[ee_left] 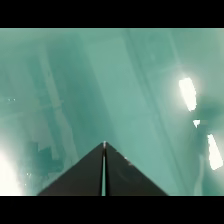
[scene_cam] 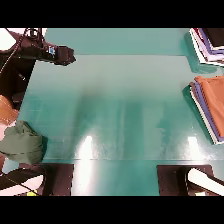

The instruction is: Fold the shirts.

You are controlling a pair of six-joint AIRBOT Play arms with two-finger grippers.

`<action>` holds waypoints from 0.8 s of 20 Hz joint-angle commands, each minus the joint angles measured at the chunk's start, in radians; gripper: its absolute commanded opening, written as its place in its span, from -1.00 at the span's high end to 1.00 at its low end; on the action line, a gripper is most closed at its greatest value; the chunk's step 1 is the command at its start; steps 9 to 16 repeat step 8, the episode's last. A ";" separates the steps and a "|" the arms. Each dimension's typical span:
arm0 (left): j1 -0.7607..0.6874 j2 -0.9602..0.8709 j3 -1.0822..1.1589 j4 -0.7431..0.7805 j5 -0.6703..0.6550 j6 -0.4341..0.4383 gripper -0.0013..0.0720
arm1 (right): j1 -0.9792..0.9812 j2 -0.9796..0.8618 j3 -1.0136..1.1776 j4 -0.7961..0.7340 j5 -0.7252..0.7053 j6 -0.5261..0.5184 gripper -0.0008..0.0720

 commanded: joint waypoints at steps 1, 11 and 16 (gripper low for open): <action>0.000 0.001 0.000 0.000 0.012 -0.001 0.90 | 0.276 0.000 0.043 0.008 -0.103 -0.034 0.91; 0.000 0.001 0.000 0.000 0.012 -0.001 0.90 | 0.494 0.000 0.050 0.008 -0.159 -0.070 0.92; 0.000 0.001 0.000 0.000 0.012 -0.001 0.90 | 0.494 0.000 0.050 0.008 -0.159 -0.070 0.92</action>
